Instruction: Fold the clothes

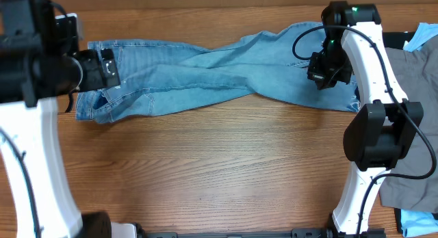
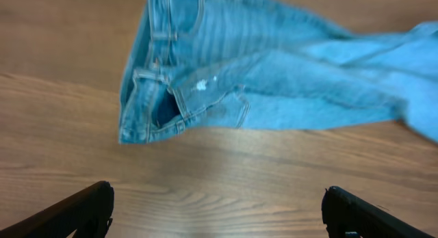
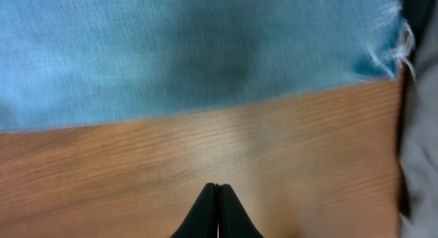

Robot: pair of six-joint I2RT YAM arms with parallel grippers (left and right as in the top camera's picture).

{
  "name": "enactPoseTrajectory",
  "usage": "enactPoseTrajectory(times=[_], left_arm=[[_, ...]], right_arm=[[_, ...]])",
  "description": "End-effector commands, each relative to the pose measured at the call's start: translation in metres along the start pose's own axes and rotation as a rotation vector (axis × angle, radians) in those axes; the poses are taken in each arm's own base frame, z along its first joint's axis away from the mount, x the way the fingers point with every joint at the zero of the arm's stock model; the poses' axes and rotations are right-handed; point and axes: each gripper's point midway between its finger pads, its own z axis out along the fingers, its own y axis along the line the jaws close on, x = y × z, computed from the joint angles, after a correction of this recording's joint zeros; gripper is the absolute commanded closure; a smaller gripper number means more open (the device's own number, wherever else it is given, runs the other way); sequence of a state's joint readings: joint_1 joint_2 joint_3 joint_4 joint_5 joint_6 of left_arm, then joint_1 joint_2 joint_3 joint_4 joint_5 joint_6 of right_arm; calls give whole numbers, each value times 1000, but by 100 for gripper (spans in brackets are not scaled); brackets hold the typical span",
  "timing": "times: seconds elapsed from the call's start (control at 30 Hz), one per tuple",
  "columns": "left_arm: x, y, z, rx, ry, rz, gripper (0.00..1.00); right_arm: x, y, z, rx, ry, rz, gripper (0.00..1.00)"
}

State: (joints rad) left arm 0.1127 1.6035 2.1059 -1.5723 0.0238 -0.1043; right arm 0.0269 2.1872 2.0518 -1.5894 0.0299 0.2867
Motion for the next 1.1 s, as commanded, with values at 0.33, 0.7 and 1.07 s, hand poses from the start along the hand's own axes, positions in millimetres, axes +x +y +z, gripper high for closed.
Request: enactPoseTrajectory(times=[0.33,0.7,1.07], left_arm=[[-27,35,59,-53,43,-94,0],[-30,57,67,-82,48,-137,0],[-29,79,65,-124,44,-179,0]], right_arm=[[-18,73,78,-371,-123,-249,96],[64,-16,155,-55,161,-64,96],[84,-58,46,-10,14,86,96]])
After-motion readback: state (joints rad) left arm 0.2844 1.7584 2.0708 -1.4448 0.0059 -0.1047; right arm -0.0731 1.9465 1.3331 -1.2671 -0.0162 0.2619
